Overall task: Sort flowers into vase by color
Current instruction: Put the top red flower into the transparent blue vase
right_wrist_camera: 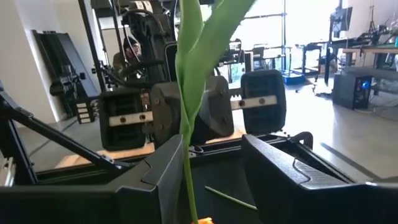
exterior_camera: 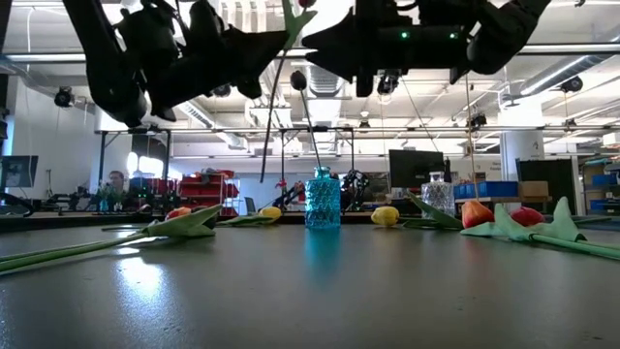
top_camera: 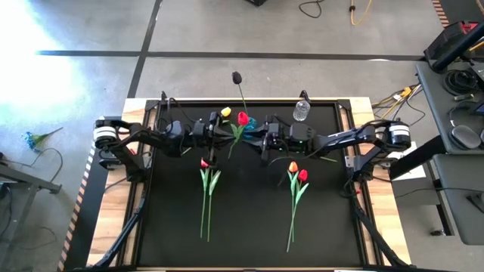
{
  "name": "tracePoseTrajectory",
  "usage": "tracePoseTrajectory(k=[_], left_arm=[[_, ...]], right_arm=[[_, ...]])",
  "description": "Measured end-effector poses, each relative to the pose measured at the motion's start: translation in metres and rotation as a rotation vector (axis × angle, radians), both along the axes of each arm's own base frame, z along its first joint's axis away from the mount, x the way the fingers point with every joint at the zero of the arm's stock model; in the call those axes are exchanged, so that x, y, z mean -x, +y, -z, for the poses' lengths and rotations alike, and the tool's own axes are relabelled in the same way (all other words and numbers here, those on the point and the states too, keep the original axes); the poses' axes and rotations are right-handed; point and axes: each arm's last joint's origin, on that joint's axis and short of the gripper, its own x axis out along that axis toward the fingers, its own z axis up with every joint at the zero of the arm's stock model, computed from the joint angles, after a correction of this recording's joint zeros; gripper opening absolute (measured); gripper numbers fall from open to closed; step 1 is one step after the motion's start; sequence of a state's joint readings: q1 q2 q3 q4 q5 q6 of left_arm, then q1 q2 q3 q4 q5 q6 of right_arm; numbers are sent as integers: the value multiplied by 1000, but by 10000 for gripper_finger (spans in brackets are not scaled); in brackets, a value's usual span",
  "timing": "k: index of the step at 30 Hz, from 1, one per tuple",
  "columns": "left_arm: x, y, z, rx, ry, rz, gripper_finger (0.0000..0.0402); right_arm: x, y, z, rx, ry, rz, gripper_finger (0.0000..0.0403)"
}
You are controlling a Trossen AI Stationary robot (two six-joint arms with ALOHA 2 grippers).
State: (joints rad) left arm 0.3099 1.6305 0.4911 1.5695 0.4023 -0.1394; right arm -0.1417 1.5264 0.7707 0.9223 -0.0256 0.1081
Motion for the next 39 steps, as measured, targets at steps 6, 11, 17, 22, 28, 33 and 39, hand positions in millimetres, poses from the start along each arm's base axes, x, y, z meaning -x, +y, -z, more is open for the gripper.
tracePoseTrajectory(k=[6,11,17,22,28,33,39], left_arm=[[-2,1,-2,-10,-10,-4,0],[-1,0,-1,-11,-5,-5,0],[2,0,2,-13,5,-7,0],[2,0,3,-28,6,-16,0],[3,0,4,-36,8,-21,0],[3,0,4,-37,9,-22,0],[3,0,4,-42,11,-25,0]], right_arm=[[-17,-2,10,-41,24,-9,138],[-26,-3,13,-46,31,-12,132],[-26,-2,8,-50,22,-51,120],[-26,-2,7,-50,14,-61,117],[-26,-2,6,-80,11,-69,129],[-26,-2,7,-81,16,-69,145],[-23,0,6,-91,78,-72,168]])
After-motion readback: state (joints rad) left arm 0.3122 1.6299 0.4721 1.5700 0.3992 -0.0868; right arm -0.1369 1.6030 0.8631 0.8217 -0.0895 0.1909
